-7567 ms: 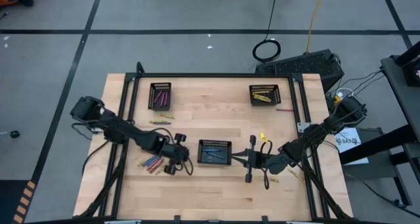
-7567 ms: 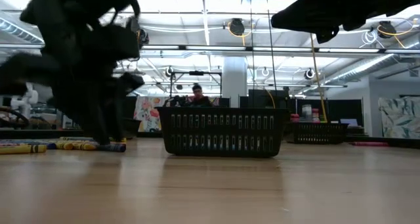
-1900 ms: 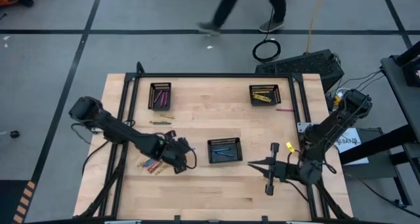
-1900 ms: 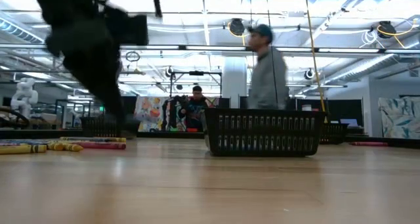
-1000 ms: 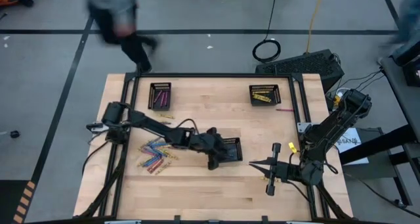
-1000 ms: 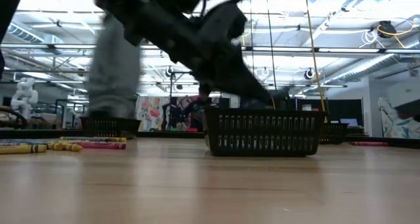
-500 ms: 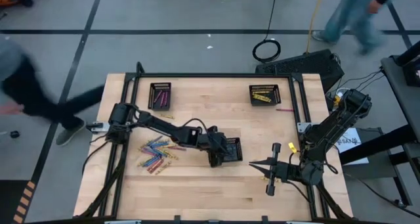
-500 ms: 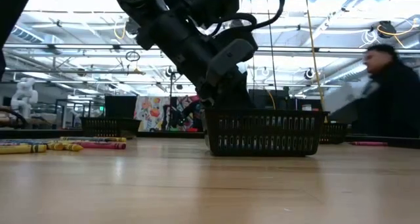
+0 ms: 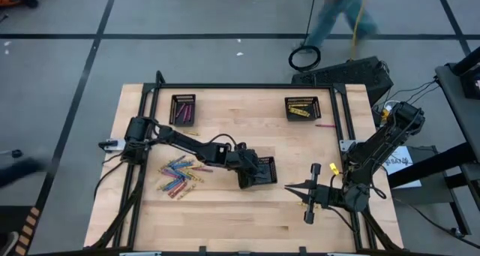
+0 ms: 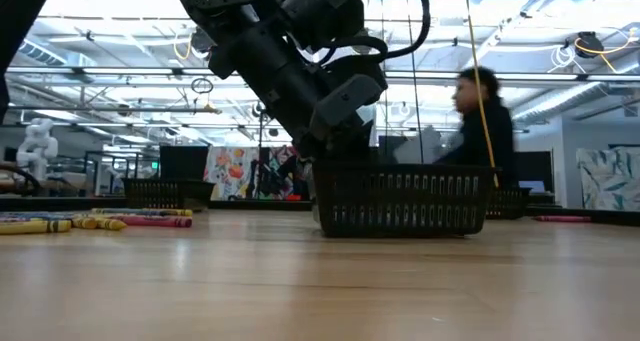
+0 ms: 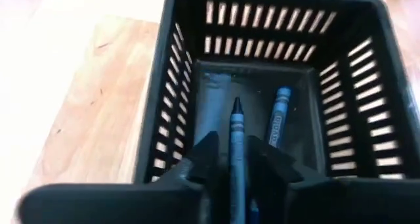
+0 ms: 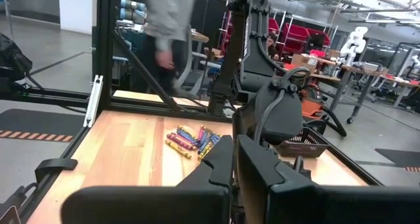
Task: Sort crayons
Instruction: Put the blue crayon into the bottom black bin
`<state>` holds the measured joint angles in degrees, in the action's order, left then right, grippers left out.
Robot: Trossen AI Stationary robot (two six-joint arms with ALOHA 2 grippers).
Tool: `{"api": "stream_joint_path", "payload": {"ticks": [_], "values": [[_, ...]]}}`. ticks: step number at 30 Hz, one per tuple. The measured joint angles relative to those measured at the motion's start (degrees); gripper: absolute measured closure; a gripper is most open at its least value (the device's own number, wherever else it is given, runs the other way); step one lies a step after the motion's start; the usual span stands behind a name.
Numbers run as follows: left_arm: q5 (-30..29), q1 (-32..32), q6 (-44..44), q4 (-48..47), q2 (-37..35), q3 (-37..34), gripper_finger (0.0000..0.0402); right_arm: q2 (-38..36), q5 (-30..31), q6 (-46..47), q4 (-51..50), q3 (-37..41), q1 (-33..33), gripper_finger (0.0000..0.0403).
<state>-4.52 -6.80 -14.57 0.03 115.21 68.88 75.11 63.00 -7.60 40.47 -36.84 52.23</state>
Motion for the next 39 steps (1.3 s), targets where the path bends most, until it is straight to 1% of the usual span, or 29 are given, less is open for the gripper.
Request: {"api": "stream_joint_path", "payload": {"ticks": [3, 7, 10, 12, 14, 17, 20, 22, 24, 26, 28, 31, 35, 39], "values": [[1.47, 0.36, 0.07, -1.67, -1.58, -0.04, 0.0276, 0.00, 0.00, 0.02, -0.17, 0.00, 0.00, 0.0397], [0.99, 0.33, 0.01, -4.92, -6.65, -0.02, 0.0258, 0.00, 0.00, 0.57, -1.10, 0.00, 0.00, 0.0397], [-2.53, -0.87, 0.39, -9.33, -12.37, -0.02, 0.0257, 0.00, -0.02, 2.86, -3.77, 0.00, 0.00, 0.0397], [-7.34, -2.68, 0.81, -12.81, -16.30, 0.02, 0.0257, 0.00, 0.00, 6.39, -7.41, 0.00, -0.04, 0.0397], [-13.27, -5.45, 1.45, -17.20, -19.98, 0.02, 0.0256, 0.00, -0.04, 12.08, -12.45, 0.00, -0.04, 0.0397], [-21.26, -10.48, 0.10, -22.69, -23.99, 0.01, 0.0256, 0.00, -0.09, 24.24, -22.00, 0.00, -0.13, 0.0397], [-24.31, -15.37, -3.80, -25.27, -25.66, -1.28, 0.0256, 0.00, -1.19, 40.19, -33.28, 0.00, -0.72, 0.0397], [-25.11, -18.39, -7.64, -26.79, -25.53, -3.14, 0.0256, 0.00, -4.12, 50.78, -40.71, 0.00, -1.67, 0.0397], [-25.46, -20.67, -12.17, -26.04, -24.83, -5.59, 0.0256, 0.13, -7.50, 59.78, -47.16, 0.00, -3.23, 0.0397], [-25.59, -21.82, -17.16, -23.64, -23.65, -8.61, 0.0256, 0.78, -10.45, 66.07, -51.62, 0.00, -5.41, 0.0397], [-25.78, -22.24, -21.93, -22.60, -22.40, -11.99, 0.0256, 1.99, -13.74, 68.87, -53.44, 0.04, -8.28, 0.0397], [-27.19, -21.32, -26.71, -17.95, -20.81, -15.82, 0.0256, 4.86, -19.99, 69.96, -52.73, 0.04, -13.00, 0.0397], [-27.23, -18.52, -26.78, -11.47, -18.72, -19.30, 0.0256, 8.77, -24.97, 70.24, -50.93, 0.04, -17.98, 0.0397], [-26.28, -15.53, -23.61, -7.58, -17.30, -19.71, 0.0256, 11.35, -27.94, 71.11, -48.73, 0.04, -21.67, 0.0397]]}}
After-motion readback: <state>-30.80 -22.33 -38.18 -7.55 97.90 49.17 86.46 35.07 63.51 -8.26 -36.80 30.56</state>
